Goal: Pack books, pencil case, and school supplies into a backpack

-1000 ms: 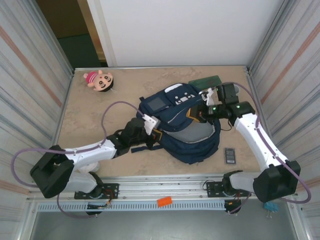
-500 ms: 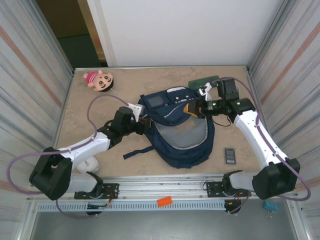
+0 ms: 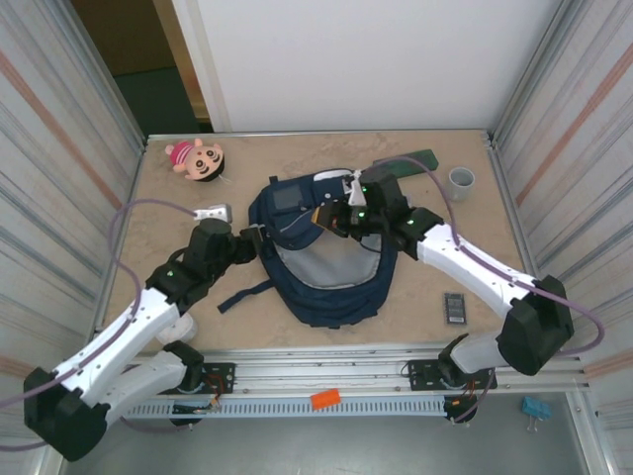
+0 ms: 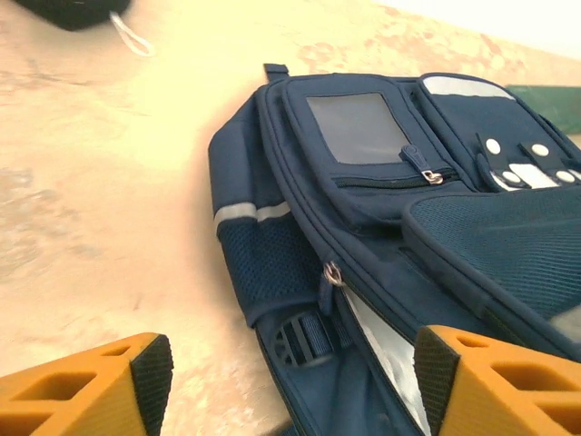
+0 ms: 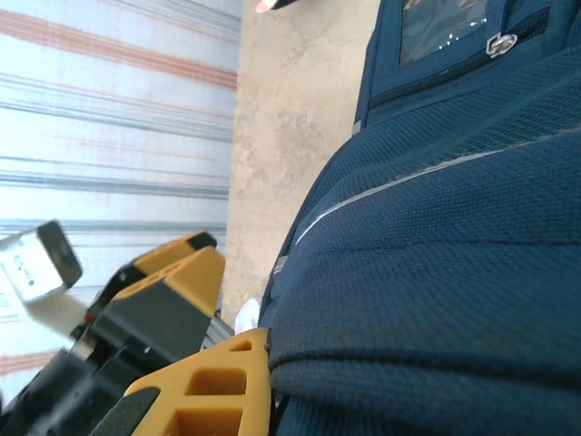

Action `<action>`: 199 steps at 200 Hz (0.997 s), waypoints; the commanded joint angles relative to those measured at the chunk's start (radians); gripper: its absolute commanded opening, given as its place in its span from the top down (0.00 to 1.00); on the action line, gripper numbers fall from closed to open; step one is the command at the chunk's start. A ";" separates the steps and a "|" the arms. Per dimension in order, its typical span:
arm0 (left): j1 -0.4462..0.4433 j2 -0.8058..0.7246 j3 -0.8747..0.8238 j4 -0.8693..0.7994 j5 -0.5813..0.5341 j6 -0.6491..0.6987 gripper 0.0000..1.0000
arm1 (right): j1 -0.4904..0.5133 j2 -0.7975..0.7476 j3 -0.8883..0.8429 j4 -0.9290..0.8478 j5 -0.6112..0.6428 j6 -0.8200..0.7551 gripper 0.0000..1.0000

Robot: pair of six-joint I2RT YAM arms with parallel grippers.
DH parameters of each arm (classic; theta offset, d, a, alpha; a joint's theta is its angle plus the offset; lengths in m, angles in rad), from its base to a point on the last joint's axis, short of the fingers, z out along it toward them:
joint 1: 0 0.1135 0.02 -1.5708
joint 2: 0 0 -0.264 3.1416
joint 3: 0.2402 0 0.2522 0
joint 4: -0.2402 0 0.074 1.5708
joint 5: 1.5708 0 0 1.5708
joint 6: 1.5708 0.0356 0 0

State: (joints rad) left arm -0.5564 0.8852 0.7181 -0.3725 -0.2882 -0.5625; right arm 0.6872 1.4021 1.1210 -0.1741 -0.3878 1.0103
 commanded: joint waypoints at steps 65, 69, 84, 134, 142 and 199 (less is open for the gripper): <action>0.001 -0.085 0.045 -0.179 -0.047 -0.068 0.27 | 0.146 0.046 -0.008 -0.053 0.103 0.113 0.42; 0.002 -0.082 0.041 -0.171 -0.035 -0.071 0.26 | 0.147 0.038 -0.019 -0.075 0.102 0.112 0.41; 0.002 -0.062 0.028 -0.132 0.019 -0.080 0.27 | 0.152 0.002 -0.066 -0.156 0.103 0.100 0.36; -0.003 0.089 0.020 0.004 0.184 -0.100 0.27 | 0.123 -0.154 -0.136 -0.449 0.060 -0.023 0.30; -0.005 0.116 0.025 0.022 0.197 -0.100 0.27 | 0.103 -0.174 -0.129 -0.506 0.041 -0.058 0.30; -0.059 0.369 0.158 0.153 0.313 0.006 0.25 | -0.243 -0.222 -0.021 -0.781 0.061 -0.363 0.26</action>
State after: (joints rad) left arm -0.5972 1.1698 0.7769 -0.3042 -0.0544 -0.6254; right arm 0.5739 1.1786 1.0386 -0.8055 -0.3431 0.8257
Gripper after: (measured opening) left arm 0.743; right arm 0.733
